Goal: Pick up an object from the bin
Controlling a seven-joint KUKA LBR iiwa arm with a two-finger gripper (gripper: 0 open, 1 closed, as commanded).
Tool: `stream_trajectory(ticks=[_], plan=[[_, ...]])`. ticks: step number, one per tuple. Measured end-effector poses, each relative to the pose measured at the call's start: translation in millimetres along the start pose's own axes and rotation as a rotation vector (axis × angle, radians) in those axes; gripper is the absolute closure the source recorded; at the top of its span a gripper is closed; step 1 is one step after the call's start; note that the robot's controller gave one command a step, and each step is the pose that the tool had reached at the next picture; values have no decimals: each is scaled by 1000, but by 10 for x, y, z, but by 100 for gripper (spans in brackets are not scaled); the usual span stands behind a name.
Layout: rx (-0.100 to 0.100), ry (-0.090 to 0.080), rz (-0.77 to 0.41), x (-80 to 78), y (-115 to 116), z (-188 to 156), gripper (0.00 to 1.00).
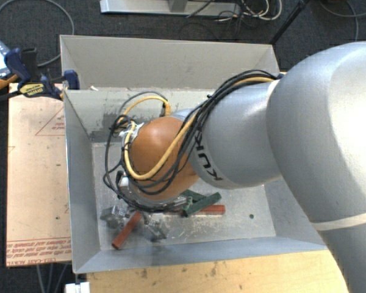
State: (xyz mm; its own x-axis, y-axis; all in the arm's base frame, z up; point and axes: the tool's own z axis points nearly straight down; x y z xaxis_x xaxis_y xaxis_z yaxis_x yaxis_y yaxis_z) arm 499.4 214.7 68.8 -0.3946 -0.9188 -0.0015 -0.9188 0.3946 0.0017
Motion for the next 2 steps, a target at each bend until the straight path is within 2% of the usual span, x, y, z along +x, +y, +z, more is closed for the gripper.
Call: stream_trajectory(ticks=[1,2], plan=[[3,-3,1,-7,-15,-14,100],[7,-7,4,-27,-26,-908,100]])
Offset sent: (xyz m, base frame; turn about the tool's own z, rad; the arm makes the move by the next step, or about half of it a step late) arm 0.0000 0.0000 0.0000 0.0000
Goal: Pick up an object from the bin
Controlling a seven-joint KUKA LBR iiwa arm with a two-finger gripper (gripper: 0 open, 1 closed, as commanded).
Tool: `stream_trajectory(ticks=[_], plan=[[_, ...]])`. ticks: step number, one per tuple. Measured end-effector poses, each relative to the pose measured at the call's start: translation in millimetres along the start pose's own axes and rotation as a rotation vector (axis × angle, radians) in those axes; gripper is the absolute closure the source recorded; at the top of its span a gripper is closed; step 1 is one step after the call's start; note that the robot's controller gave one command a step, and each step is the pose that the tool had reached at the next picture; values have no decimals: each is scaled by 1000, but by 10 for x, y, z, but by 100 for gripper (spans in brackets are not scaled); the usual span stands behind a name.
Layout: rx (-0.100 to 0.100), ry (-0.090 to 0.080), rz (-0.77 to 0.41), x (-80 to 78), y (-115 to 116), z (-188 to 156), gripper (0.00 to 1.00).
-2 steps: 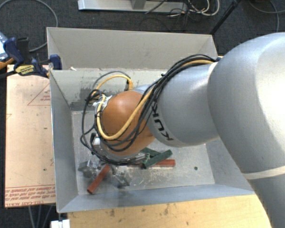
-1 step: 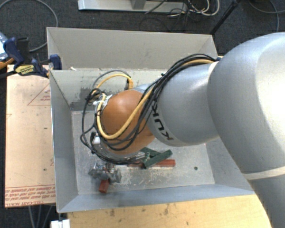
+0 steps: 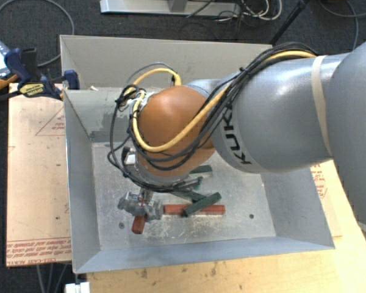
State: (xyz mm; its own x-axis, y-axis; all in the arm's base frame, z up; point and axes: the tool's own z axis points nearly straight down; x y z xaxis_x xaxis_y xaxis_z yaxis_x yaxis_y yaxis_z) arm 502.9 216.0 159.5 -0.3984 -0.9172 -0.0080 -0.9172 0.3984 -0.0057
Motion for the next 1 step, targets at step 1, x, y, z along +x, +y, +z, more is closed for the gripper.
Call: stream_trajectory(ticks=[1], plan=[[-2,2,4,-19,-7,-395,100]])
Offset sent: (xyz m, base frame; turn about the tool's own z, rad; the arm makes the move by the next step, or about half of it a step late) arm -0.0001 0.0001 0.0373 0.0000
